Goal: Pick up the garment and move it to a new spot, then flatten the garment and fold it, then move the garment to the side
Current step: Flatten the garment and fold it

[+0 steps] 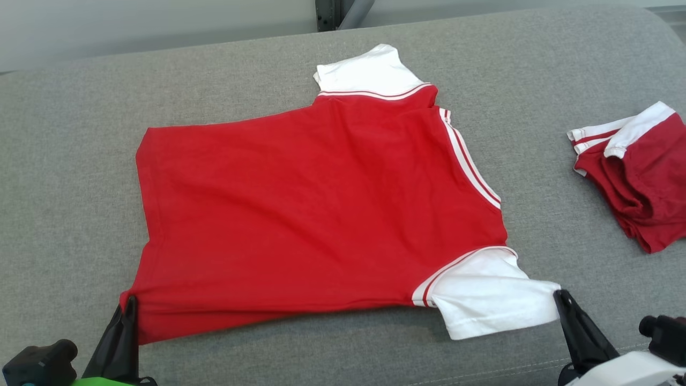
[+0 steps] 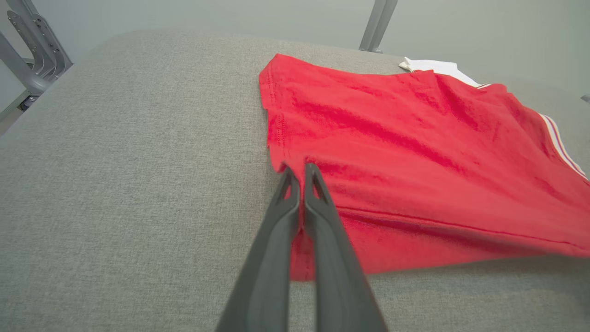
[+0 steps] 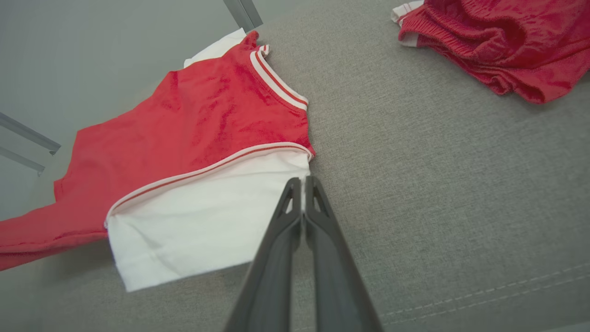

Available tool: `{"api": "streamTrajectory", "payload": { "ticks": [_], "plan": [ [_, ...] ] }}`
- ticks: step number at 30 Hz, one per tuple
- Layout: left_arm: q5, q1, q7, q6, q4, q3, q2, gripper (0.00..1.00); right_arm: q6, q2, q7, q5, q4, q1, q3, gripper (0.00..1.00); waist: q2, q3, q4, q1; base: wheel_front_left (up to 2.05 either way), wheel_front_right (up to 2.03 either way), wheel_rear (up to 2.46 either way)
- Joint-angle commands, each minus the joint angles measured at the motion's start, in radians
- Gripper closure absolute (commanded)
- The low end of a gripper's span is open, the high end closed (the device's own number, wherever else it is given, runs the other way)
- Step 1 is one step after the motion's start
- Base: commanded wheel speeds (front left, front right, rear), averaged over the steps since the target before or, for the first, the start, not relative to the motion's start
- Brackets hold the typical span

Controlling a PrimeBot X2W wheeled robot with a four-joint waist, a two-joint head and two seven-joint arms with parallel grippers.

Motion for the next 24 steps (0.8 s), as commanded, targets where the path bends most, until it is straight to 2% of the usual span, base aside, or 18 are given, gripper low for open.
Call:
{"api": "streamTrajectory", "payload": {
  "ticks": [1,10,16,24],
  "plan": [
    [0.0,-0.018,0.004,-0.006,-0.004,-0.001,0.012,1.0,0.0,-0.002,0.007,-0.015,-0.007,-0.044,-0.004,1.0,0.0,0.021,0.008,0.0001,0.0,0.0,0.0],
    [0.018,-0.145,0.016,-0.039,0.01,-0.029,0.021,1.0,0.0,-0.067,0.033,-0.036,0.055,-0.313,0.005,1.0,0.0,0.128,0.038,0.0001,0.0,0.0,0.0],
    [0.014,-0.244,-0.007,-0.067,0.066,-0.047,0.002,1.0,0.0,-0.106,0.021,-0.032,0.175,-0.488,0.03,1.0,0.0,0.211,0.058,0.0001,0.0,0.0,0.0],
    [-0.004,-0.338,-0.035,-0.107,0.166,-0.065,-0.025,1.0,0.0,-0.127,-0.027,-0.036,0.317,-0.615,0.077,1.0,0.0,0.26,0.065,0.0001,0.0,0.0,0.0]
  ]
}}
